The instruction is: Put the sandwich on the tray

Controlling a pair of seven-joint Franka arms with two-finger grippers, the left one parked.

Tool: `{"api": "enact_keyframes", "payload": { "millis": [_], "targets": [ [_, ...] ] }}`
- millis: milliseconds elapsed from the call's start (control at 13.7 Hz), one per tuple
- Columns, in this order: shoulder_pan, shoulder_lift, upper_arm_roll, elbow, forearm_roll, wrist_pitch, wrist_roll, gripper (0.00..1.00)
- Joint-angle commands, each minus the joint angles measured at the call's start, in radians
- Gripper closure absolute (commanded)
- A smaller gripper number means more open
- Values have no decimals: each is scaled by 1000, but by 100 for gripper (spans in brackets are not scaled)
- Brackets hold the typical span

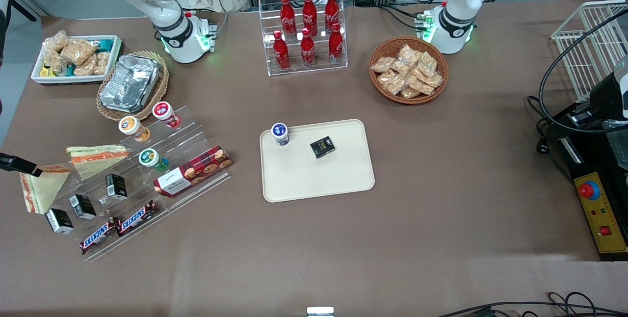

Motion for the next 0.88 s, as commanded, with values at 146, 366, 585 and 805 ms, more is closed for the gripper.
{"api": "enact_keyframes", "payload": {
  "millis": [146, 366, 585, 805],
  "targets": [
    [0, 10, 3, -50, 65, 101, -32, 4],
    [9, 27, 4, -54, 80, 118, -32, 18],
    [13, 26, 6, -88, 80, 154, -32, 44],
    [12, 21, 6, -86, 80, 149, -33, 86]
  ]
}}
